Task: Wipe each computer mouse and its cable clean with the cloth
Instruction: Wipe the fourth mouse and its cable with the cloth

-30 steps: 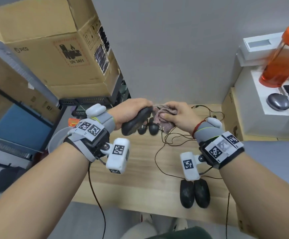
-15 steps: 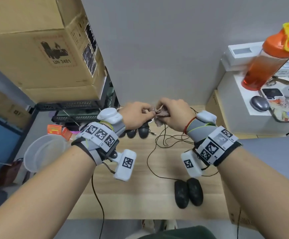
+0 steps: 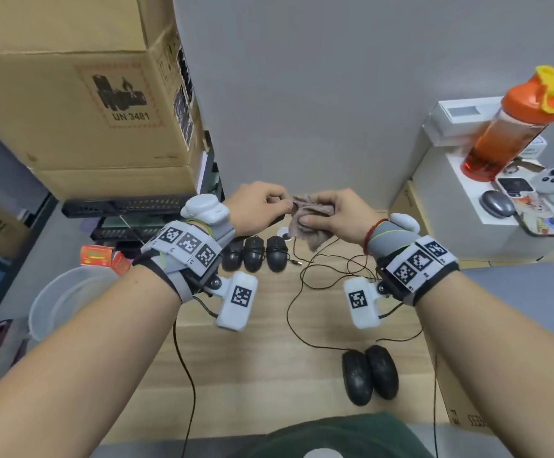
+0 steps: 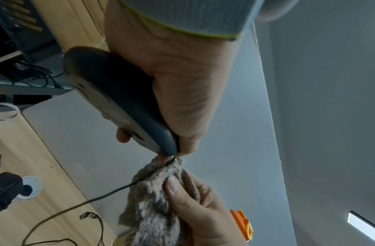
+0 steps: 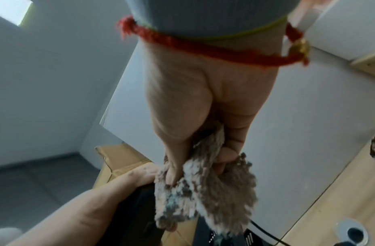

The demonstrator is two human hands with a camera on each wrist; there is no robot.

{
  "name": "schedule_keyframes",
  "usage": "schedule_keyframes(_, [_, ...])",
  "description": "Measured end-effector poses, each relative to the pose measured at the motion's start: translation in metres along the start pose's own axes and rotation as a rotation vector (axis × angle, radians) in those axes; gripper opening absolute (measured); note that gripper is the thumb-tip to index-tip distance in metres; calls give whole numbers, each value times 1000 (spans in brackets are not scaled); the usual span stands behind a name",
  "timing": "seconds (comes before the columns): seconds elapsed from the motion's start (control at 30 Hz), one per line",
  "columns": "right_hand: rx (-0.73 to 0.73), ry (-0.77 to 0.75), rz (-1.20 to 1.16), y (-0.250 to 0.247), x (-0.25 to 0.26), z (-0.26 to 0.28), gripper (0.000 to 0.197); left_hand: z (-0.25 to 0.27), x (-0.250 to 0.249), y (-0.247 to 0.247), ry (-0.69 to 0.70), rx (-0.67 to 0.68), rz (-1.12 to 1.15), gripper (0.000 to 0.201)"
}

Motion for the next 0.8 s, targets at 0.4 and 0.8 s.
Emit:
schedule_keyframes(0.4, [-57, -179, 477, 5, 32, -9, 12, -4, -8, -9, 65, -26, -92, 33])
schedule_keyframes(0.8, [-153, -258, 583, -12, 39, -19, 12, -12, -8, -16, 69, -32, -55, 20])
Point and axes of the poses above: each hand's wrist, its own z-axis away from the middle knuckle, its own y-axis out of the palm, x = y × z, the point moved 3 cm from there along -z, towards the middle knuckle, and after that the axes turned 8 degrees about -x, right-handed, at the moved point
